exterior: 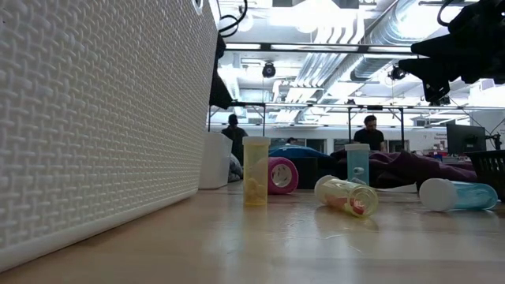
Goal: Pick & place medical supplies in basket/bin
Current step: Put the black bandage into the white bin
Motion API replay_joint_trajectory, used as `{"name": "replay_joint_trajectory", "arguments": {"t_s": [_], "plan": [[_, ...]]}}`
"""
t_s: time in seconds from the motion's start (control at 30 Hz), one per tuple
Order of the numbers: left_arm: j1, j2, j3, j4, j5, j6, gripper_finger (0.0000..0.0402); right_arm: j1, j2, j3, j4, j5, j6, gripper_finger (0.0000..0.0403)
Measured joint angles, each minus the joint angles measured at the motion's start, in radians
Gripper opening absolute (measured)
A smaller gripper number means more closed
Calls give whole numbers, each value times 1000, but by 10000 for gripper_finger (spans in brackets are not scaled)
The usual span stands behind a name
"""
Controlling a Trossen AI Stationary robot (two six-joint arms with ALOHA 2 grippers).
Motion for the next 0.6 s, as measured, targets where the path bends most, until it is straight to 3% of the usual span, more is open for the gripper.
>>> {"name": "replay_joint_trajectory", "arguments": {"t_s": [0.3,0.6], "plan": [[-9,53,13,52,2,1,133,0,0,0,0,0,0,158],[-51,253,216,50,31,64,133,0,0,0,0,0,0,158]]}}
